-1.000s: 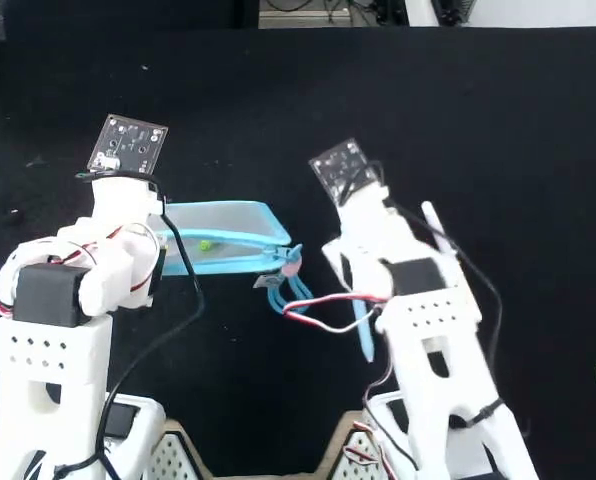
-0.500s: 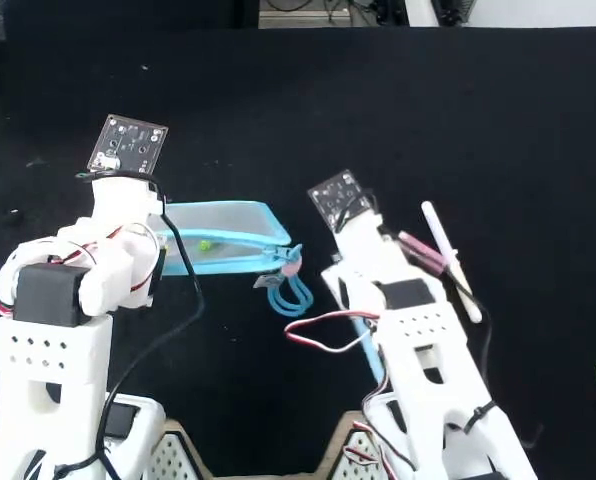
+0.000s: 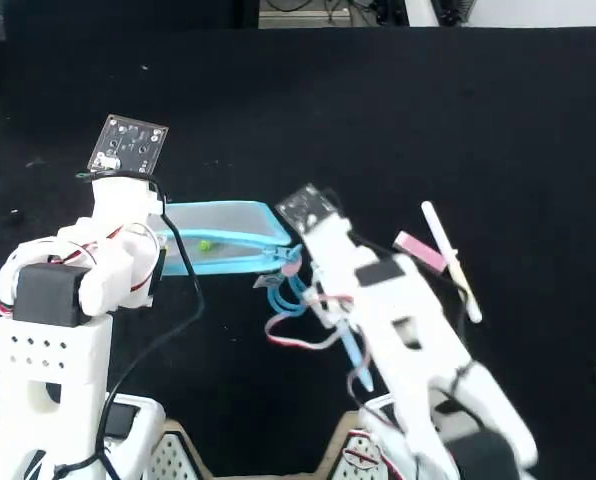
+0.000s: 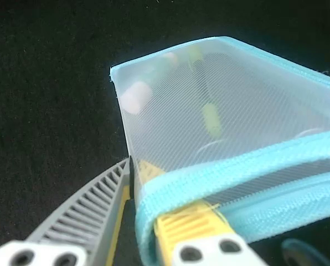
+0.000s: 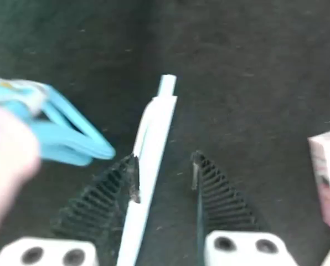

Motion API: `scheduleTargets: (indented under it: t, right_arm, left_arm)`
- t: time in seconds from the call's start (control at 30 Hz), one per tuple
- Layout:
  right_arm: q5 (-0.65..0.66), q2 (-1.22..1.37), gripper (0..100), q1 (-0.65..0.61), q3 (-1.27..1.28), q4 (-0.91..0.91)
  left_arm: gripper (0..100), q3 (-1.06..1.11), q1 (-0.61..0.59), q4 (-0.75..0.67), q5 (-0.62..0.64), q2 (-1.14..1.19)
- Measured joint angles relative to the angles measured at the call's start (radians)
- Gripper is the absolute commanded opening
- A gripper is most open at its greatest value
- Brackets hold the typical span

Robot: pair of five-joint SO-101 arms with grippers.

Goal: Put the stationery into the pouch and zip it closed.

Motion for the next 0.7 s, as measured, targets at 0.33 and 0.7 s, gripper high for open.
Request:
scheduleTargets:
  t: [0.33,0.7]
  right_arm:
    - [-0.074,0.330,12.8,-0.017,-0.143,-0.060]
    - [0.077,0.365,1.2,0.180,-0.224,-0.069]
  left_arm:
    - [3,0.000,0.000,0.000,0.000,0.000]
    - [3,0.000,0.000,0.000,0.000,0.000]
